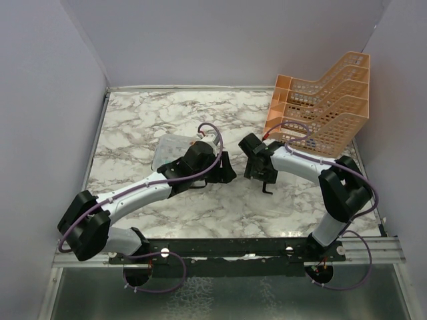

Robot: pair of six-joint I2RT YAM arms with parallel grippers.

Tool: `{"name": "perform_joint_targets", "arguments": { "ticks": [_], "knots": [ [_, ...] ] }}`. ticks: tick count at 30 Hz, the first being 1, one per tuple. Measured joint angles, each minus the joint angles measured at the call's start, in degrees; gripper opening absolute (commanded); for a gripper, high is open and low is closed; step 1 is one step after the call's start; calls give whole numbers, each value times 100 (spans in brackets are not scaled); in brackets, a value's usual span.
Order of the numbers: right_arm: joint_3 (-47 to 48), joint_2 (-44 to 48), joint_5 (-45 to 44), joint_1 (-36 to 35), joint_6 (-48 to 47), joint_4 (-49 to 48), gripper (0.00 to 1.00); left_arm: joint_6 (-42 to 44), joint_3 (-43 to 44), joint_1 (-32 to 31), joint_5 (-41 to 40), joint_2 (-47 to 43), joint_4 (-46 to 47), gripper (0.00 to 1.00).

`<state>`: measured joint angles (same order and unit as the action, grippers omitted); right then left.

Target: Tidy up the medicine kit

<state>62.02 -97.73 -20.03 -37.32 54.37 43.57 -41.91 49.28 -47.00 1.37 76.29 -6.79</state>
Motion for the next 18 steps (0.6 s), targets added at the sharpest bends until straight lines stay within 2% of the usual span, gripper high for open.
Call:
{"name": "perform_joint_targets", "arguments": {
  "ticks": [3,6,11,18],
  "knots": [
    [2,-15,-48,0,-20,48,43,48,-289,7,369,-81,282,70],
    [24,-15,-83,-2,-55,42,37,48,-509,13,734,-96,551,71],
    [44,26,-153,0,-68,33,35,44,-640,11,1113,-96,879,73],
    [39,260,-63,7,-61,-39,35,-76,-745,-92,1209,-96,1283,76]
  ]
}}
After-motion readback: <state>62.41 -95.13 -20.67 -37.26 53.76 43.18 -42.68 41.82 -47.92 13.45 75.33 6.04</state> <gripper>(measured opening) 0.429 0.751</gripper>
